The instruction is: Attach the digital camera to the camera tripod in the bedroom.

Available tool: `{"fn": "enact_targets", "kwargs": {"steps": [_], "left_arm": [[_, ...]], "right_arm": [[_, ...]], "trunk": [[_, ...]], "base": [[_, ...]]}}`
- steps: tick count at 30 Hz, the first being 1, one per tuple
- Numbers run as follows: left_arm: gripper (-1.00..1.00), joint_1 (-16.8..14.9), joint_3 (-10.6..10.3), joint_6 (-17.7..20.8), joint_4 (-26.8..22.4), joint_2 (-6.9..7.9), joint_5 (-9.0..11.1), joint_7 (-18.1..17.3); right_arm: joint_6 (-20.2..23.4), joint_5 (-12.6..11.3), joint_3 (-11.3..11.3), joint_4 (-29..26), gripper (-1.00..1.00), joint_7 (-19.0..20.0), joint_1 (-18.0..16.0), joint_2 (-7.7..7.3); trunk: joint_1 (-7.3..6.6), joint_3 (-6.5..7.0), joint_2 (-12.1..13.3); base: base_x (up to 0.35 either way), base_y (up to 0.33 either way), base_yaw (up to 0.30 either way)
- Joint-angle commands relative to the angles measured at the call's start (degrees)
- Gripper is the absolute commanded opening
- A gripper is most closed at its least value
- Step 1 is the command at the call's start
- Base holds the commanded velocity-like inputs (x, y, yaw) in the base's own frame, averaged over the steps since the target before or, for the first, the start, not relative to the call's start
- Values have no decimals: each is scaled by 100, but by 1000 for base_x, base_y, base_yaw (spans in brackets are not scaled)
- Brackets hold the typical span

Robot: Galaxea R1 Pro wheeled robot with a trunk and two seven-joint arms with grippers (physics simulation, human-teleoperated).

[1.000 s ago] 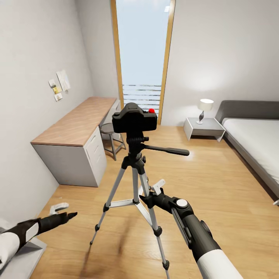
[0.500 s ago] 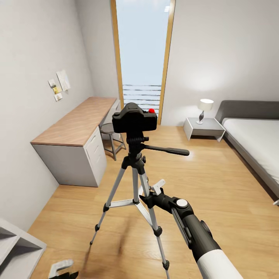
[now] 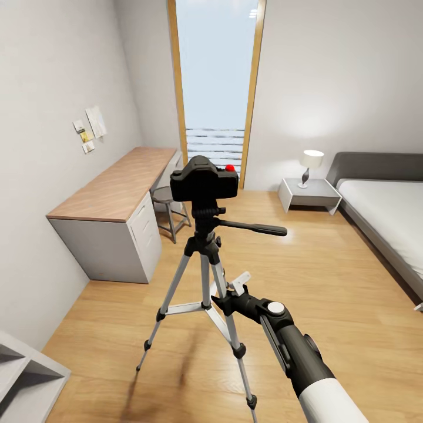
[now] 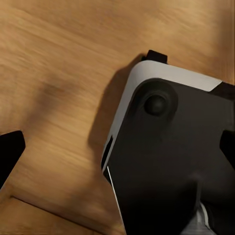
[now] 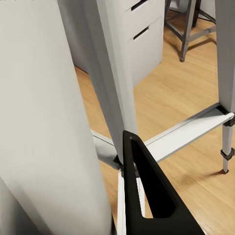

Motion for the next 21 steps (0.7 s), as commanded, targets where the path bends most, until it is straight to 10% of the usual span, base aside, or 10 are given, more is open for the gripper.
{"fn": "enact_targets", "kwargs": {"steps": [1,5,13,20,21], "left_arm": [[100,63,-48,38,-3,-8,51,48],[100,298,-35,52,-3,-3,193,119],[100,492,-21,-188,4,17,1171,168],[100,512,-19,-244,5,21,1446,175],[100,513,-19,-246,5,21,1457,176]], "right_arm": [[243,371,-18,141,-100,-11,-4,0],[243,371,-18,138,-100,-15,-4,0],[243,372,-15,134,-100,-19,-4,0],[250,378,-10,133,-100,-19,-4,0],[252,378,-10,133,100,-18,-4,0]], "trunk": [[4,-10,-8],[4,-10,-8],[4,-10,-8],[4,-10,-8],[4,-10,-8]], "base": [[0,0,0],[0,0,0],[0,0,0],[0,0,0],[0,0,0]]}}
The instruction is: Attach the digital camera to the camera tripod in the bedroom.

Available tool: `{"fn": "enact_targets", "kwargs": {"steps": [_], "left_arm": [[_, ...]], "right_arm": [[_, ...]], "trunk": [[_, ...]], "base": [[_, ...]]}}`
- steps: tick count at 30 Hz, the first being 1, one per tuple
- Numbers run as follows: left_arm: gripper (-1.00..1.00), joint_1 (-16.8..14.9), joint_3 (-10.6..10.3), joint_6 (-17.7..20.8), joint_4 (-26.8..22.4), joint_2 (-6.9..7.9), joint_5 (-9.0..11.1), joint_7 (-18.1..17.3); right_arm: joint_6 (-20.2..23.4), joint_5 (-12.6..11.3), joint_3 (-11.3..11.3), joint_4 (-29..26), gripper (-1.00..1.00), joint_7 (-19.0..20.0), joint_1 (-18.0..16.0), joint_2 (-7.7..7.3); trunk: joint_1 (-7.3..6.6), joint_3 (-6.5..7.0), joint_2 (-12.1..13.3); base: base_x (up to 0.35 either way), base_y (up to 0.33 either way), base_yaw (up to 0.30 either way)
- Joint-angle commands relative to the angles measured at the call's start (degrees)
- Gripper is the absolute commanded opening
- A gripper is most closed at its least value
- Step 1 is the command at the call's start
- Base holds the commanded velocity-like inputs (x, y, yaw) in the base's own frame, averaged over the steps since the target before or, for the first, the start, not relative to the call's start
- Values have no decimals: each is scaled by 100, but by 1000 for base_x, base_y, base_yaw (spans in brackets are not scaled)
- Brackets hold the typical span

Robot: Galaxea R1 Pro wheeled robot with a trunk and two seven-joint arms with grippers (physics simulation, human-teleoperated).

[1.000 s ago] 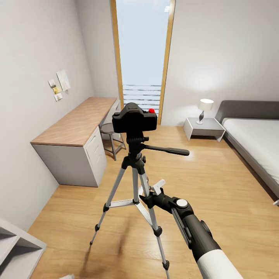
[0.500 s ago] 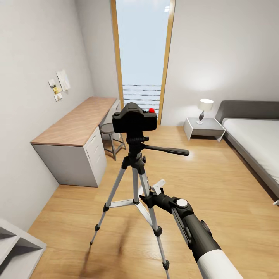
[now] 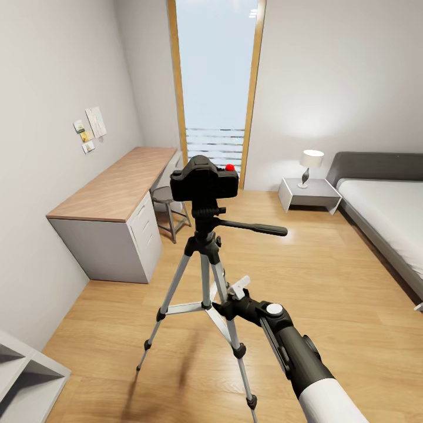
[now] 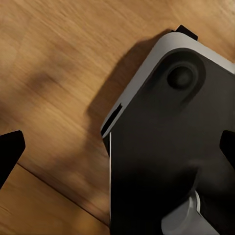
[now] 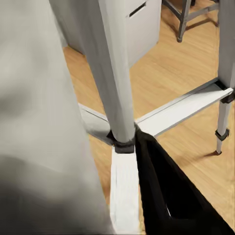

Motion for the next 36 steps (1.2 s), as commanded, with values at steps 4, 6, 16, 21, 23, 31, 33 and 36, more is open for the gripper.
{"fn": "enact_targets", "kwargs": {"steps": [4,6,16,21,23,31,33,36], "left_arm": [[100,-1,-48,-25,1,-1,77,12],[100,-1,-48,-49,-3,-3,79,10],[100,0,-48,-231,-4,-10,78,7],[100,0,-48,-251,-7,-13,78,7],[100,0,-48,-254,-7,-15,78,7],[100,0,-48,-259,-4,-26,78,7],[100,0,-48,-260,-2,-27,78,7],[100,0,-48,-260,0,-27,78,7]], "right_arm": [[93,50,-6,-4,100,32,-4,3],[118,51,-6,-4,100,29,-4,4],[141,51,-10,-4,100,27,-4,4],[134,45,-13,-4,100,22,-4,3],[135,44,-14,-4,100,21,-4,3],[135,42,-15,-4,100,18,-4,3],[135,42,-15,-4,100,18,-4,3],[135,42,-15,-4,100,18,-4,3]], "trunk": [[2,-10,-11],[2,-10,-11],[2,-10,-11],[2,-10,-11],[2,-10,-11],[2,-10,-11],[2,-10,-11],[2,-10,-11]], "base": [[0,0,0],[0,0,0],[0,0,0],[0,0,0],[-5,0,0],[-172,0,0],[-142,0,0],[-72,0,0]]}}
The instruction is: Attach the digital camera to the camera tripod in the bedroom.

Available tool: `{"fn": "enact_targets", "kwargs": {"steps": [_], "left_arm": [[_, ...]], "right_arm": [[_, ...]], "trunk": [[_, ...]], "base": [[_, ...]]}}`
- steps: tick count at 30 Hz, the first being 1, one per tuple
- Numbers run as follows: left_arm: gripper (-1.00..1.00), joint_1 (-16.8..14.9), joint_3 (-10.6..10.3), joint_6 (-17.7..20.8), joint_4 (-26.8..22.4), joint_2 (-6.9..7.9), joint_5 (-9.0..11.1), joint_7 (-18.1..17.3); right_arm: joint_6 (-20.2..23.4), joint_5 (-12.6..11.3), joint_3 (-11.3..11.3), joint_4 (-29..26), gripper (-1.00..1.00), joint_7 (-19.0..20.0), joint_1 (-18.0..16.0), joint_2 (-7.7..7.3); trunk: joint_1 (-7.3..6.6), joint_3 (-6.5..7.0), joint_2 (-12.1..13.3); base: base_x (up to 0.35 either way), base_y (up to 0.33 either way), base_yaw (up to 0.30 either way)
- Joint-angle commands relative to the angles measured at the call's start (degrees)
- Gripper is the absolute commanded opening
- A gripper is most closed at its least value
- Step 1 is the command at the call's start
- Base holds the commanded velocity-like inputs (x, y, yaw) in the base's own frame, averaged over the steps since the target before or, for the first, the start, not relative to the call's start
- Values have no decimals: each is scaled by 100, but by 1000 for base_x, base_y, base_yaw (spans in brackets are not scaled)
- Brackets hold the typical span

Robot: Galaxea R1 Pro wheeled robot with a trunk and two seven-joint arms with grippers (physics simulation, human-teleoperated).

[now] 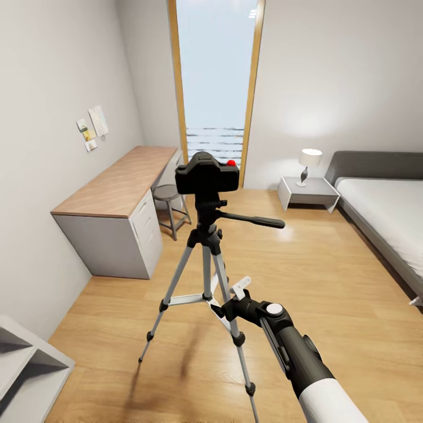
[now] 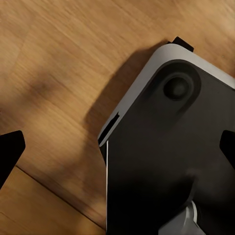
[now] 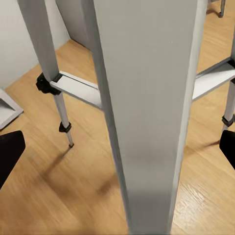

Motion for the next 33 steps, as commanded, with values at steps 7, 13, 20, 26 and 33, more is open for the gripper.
{"fn": "enact_targets", "kwargs": {"steps": [7,13,20,26,33], "left_arm": [[100,-3,-48,-11,1,-1,40,15],[100,0,-48,-20,-7,6,51,15],[100,6,-48,-20,-7,2,50,15],[100,8,-48,-20,-7,-1,49,15],[100,8,-48,-20,-7,-1,49,15]], "right_arm": [[22,44,-6,-10,100,32,-3,2],[122,-53,-35,-107,100,130,94,-96],[289,-59,-30,-103,100,107,119,-247],[97,120,-14,-88,100,-32,64,-53],[-56,149,-12,-256,100,-53,50,15]], "trunk": [[2,-10,-10],[2,-10,-10],[2,-10,-10],[2,-10,-10],[2,-10,-10]], "base": [[-23,0,0],[-4,0,0],[0,0,0],[0,0,0],[0,0,0]]}}
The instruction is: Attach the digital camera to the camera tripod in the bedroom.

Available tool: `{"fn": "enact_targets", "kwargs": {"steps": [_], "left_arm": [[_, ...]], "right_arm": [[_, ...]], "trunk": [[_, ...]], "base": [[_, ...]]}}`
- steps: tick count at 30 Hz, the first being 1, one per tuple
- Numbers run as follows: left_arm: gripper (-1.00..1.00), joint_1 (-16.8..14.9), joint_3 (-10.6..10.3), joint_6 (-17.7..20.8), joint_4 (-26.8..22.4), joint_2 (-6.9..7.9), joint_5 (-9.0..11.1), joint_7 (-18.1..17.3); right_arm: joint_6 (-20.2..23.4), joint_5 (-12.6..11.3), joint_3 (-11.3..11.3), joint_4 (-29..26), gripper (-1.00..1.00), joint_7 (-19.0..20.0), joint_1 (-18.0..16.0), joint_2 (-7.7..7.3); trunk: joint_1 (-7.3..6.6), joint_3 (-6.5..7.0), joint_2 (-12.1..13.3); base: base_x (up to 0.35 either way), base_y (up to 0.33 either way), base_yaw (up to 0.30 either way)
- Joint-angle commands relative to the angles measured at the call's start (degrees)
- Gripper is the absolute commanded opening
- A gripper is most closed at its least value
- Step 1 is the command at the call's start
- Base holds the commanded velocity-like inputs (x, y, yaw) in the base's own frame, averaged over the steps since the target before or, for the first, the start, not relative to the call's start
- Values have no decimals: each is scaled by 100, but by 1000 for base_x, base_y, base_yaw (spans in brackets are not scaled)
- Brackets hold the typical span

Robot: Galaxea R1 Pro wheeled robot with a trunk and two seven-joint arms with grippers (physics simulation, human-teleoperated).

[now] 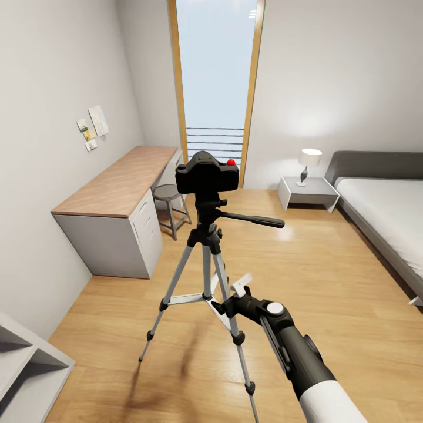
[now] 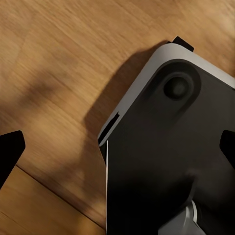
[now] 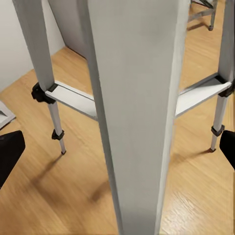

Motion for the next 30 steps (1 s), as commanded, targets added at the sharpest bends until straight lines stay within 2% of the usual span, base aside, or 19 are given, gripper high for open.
{"fn": "enact_targets", "kwargs": {"steps": [1,9,20,30], "left_arm": [[100,-4,-48,-11,0,-1,40,16],[100,-5,-48,-11,0,-1,40,16],[100,-3,-48,-11,0,-1,40,16],[100,-2,-48,-11,0,1,40,16]], "right_arm": [[21,51,-5,-41,100,31,-4,2],[101,55,-6,-192,100,41,-4,-2],[451,31,-6,-513,100,74,-4,-21],[770,-15,6,-834,100,184,5,-293]], "trunk": [[3,-10,-10],[3,-10,-10],[3,-10,-10],[3,-10,-10]], "base": [[0,0,0],[0,0,0],[0,0,0],[0,0,0]]}}
